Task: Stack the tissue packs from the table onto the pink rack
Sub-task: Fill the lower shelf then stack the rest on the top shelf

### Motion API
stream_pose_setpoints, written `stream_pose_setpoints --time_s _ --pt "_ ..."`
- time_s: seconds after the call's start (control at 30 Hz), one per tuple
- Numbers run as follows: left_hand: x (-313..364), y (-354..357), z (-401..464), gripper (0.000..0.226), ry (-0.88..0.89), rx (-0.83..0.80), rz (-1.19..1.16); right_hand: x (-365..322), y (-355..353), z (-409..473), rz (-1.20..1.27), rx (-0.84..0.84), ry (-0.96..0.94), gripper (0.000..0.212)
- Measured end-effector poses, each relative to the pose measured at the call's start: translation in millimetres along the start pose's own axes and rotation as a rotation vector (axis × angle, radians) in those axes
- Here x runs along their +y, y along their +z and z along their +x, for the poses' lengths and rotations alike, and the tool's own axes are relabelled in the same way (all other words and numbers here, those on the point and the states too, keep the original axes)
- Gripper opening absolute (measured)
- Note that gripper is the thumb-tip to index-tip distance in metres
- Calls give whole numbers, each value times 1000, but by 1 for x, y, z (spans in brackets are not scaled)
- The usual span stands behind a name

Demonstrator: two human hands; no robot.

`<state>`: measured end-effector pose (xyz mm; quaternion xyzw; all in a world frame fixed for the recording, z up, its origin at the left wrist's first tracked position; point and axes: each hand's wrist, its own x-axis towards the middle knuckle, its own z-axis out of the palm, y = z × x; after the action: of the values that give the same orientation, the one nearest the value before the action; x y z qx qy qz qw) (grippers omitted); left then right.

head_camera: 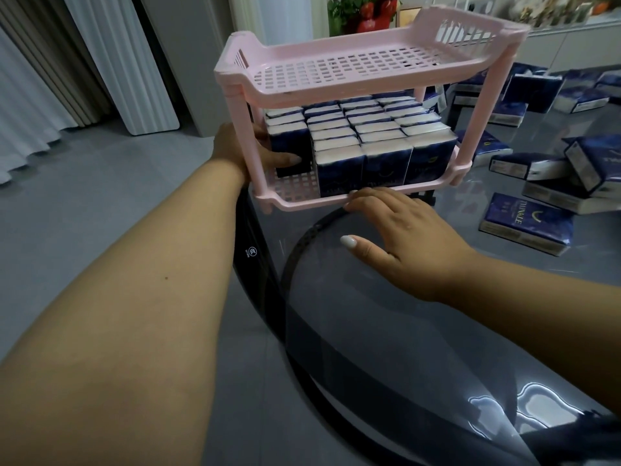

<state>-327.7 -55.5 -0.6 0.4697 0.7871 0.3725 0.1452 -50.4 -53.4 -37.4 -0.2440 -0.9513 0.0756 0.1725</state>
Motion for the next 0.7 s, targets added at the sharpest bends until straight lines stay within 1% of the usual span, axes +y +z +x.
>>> stream_pose_setpoints --time_s 0.1,0.17,0.23,0.33,0.37,0.43,0.5,0.6,0.67,0.7 --pt "-1 -4 -7 51 -2 6 -195 1 1 0 5 4 -1 74" --pt "3 -4 -18 35 -12 42 -235 1 1 0 11 3 -2 74" --pt "3 -4 -25 22 -61 104 -277 1 1 0 14 4 -3 75" --pt "-7 -1 -37 7 -151 260 -322 1 1 0 14 5 -1 77" --pt "-11 1 -42 6 -166 309 -339 0 1 0 17 4 0 78" --pt "-16 6 -54 16 -200 403 -383 -1 0 0 32 1 1 78" --pt "-18 11 -65 22 -227 468 -407 -2 -3 -1 69 26 -3 73" --pt "-14 17 -84 26 -271 512 -452 0 -11 -7 107 177 19 50" --pt "-9 20 -98 27 -279 546 -454 6 -21 -15 78 296 95 35" --pt "-8 22 -104 27 -282 566 -448 10 -28 -19 44 335 154 33"
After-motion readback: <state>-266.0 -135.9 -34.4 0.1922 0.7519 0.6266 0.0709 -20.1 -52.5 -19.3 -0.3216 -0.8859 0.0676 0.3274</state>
